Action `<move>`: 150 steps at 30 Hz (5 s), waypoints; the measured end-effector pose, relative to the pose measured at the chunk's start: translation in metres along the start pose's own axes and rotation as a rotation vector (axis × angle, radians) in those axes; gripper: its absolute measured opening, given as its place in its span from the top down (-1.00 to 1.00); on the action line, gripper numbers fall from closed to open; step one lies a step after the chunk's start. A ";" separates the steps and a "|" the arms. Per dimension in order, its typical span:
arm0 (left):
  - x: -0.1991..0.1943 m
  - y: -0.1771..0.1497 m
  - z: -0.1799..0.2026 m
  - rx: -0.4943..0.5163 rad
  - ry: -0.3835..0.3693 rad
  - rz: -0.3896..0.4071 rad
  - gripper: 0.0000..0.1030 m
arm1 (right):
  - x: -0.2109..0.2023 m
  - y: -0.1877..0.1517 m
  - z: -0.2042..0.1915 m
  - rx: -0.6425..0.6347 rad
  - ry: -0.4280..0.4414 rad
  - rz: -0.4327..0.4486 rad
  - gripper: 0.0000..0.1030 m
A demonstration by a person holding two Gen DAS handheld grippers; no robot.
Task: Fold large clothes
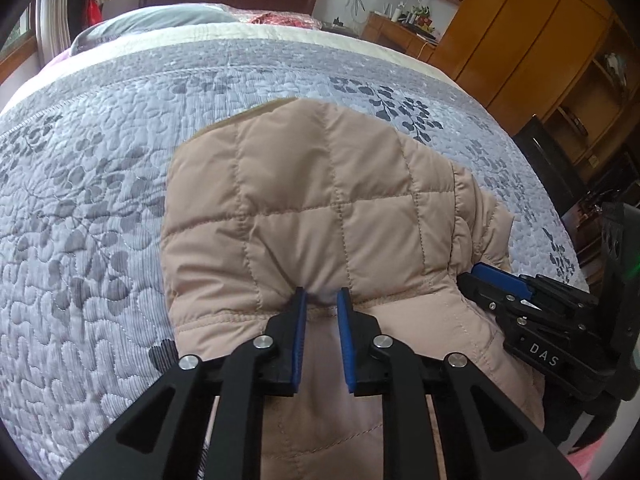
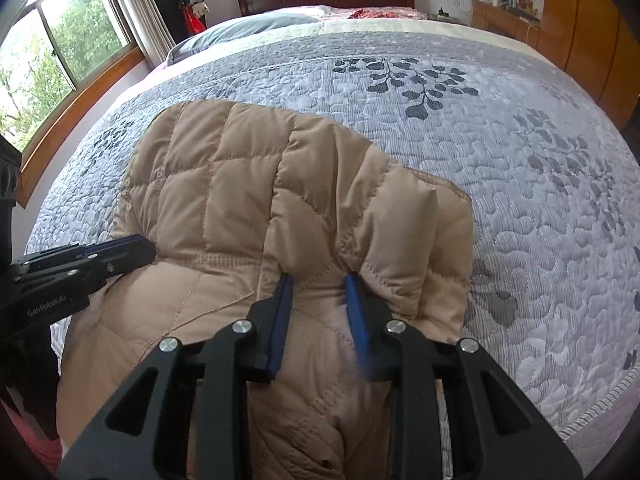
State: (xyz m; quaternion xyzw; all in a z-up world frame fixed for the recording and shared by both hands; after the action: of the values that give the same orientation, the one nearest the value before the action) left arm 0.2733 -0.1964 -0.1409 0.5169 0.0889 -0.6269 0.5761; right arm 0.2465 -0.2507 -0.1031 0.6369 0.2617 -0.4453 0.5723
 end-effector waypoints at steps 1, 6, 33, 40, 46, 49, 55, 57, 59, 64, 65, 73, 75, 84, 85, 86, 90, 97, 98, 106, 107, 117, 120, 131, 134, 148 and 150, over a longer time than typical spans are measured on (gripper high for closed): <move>0.000 0.000 0.000 0.001 0.002 0.001 0.67 | 0.000 0.000 -0.001 -0.003 -0.005 0.000 0.48; -0.005 0.000 0.001 -0.005 0.017 0.017 0.67 | -0.005 0.002 0.002 0.028 0.025 0.001 0.46; -0.128 -0.051 -0.003 0.049 0.047 0.209 -0.54 | -0.092 -0.026 0.054 0.093 0.213 0.088 -0.57; -0.126 -0.065 -0.008 0.037 -0.002 0.181 -0.71 | -0.074 -0.046 0.060 0.127 0.311 0.011 -0.69; -0.112 -0.073 -0.014 0.019 -0.046 0.140 -0.72 | -0.053 -0.065 0.065 0.187 0.445 -0.067 -0.72; -0.104 -0.075 -0.016 0.017 -0.069 0.121 -0.72 | -0.047 -0.072 0.062 0.207 0.516 -0.103 -0.73; -0.085 -0.078 -0.025 -0.019 -0.116 0.069 -0.72 | -0.027 -0.082 0.055 0.250 0.616 -0.170 -0.74; -0.079 -0.079 -0.028 -0.031 -0.132 0.054 -0.73 | -0.024 -0.084 0.054 0.260 0.631 -0.179 -0.75; -0.074 -0.079 -0.030 -0.044 -0.154 0.046 -0.75 | -0.021 -0.084 0.054 0.269 0.651 -0.186 -0.78; -0.066 -0.078 -0.034 -0.064 -0.207 0.038 -0.79 | -0.017 -0.084 0.051 0.254 0.694 -0.187 -0.78; -0.064 -0.078 -0.034 -0.064 -0.217 0.036 -0.79 | -0.016 -0.084 0.050 0.249 0.698 -0.185 -0.79; -0.034 -0.083 -0.032 -0.138 -0.462 -0.018 -0.78 | -0.024 -0.087 0.029 0.178 0.707 -0.117 -0.67; -0.037 -0.083 -0.031 -0.134 -0.477 -0.003 -0.63 | -0.028 -0.084 0.027 0.176 0.730 -0.101 -0.27; -0.068 -0.073 -0.024 -0.103 -0.526 0.102 -0.27 | -0.075 -0.069 0.007 0.088 0.751 0.042 0.15; -0.075 -0.070 -0.023 -0.091 -0.525 0.124 -0.27 | -0.079 -0.065 0.003 0.077 0.750 0.051 0.15; -0.082 -0.065 -0.021 -0.073 -0.516 0.143 -0.27 | -0.085 -0.058 -0.001 0.058 0.744 0.068 0.15; -0.104 -0.044 -0.021 -0.034 -0.477 0.211 -0.27 | -0.100 -0.026 -0.017 -0.014 0.701 0.133 0.15; -0.127 0.008 -0.050 -0.022 -0.383 0.342 -0.27 | -0.093 0.054 -0.057 -0.143 0.602 0.210 0.16; -0.129 0.014 -0.057 -0.020 -0.365 0.357 -0.27 | -0.088 0.064 -0.062 -0.153 0.592 0.208 0.16; -0.106 0.060 -0.133 -0.060 -0.247 0.408 -0.27 | -0.012 0.125 -0.116 -0.184 0.521 0.155 0.16; -0.098 0.061 -0.144 -0.073 -0.237 0.401 -0.27 | 0.002 0.127 -0.120 -0.183 0.517 0.132 0.16; -0.064 0.054 -0.180 -0.103 -0.188 0.321 -0.49 | 0.056 0.124 -0.125 -0.084 0.571 0.012 -0.07; -0.068 0.052 -0.177 -0.121 -0.170 0.308 -0.56 | 0.055 0.122 -0.119 -0.057 0.550 -0.014 -0.34; -0.113 0.008 -0.156 -0.084 -0.041 0.321 -0.61 | 0.007 0.089 -0.079 -0.039 0.473 0.050 -0.54; -0.117 -0.002 -0.158 -0.092 -0.014 0.325 -0.61 | 0.010 0.077 -0.070 -0.038 0.384 0.055 -0.54; -0.119 -0.016 -0.150 -0.080 0.137 0.295 -0.67 | 0.012 0.058 -0.064 -0.011 0.246 0.040 -0.53; -0.125 -0.019 -0.140 -0.058 0.198 0.284 -0.79 | -0.002 0.053 -0.064 -0.031 0.196 0.068 -0.72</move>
State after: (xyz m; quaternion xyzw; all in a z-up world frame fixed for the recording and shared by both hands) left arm 0.3089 -0.0124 -0.1191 0.5667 0.0895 -0.4821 0.6622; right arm 0.3070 -0.1995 -0.0784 0.6772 0.3014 -0.3569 0.5685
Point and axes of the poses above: each gripper's, at about its wrist camera, not at the fingertips, and x roughly the way its jaws point, z to its right, y to its top, the point moved 6 cm from there along x, roughly the way its jaws point, and after that the axes turned 13 degrees about -y, right-handed, at the moved point
